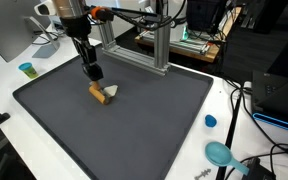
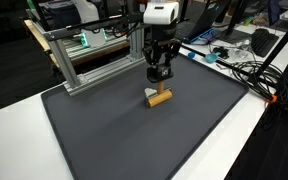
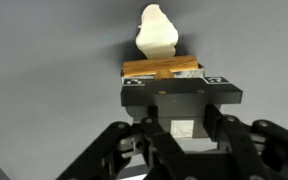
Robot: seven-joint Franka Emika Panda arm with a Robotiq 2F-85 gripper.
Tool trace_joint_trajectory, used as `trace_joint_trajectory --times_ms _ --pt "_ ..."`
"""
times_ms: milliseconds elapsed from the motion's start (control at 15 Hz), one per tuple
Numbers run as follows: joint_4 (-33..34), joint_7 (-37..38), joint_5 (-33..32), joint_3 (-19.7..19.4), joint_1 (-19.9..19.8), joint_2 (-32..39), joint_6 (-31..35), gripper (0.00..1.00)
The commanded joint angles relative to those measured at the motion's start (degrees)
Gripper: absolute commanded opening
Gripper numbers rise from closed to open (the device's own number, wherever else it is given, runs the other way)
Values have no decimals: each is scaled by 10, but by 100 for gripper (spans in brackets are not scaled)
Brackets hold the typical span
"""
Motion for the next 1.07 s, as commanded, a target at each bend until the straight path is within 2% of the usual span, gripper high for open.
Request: trace_joint_trajectory --times_ms 0,133,400,600,733,800,933,1000 --pt "-30 -35 5 10 -4 -89 11 21" --pt "-21 -117 8 25 -12 -123 -76 21" --pt "-10 -196 16 39 1 -176 -224 21" --pt "17 -261 12 46 6 -181 -319 21" --pt "51 -309 5 46 5 -160 -376 21" --pt "13 -263 2 46 9 -177 -330 46" --pt "24 -287 2 46 8 -171 -352 46" --pt "8 -307 -3 49 10 -169 -313 21"
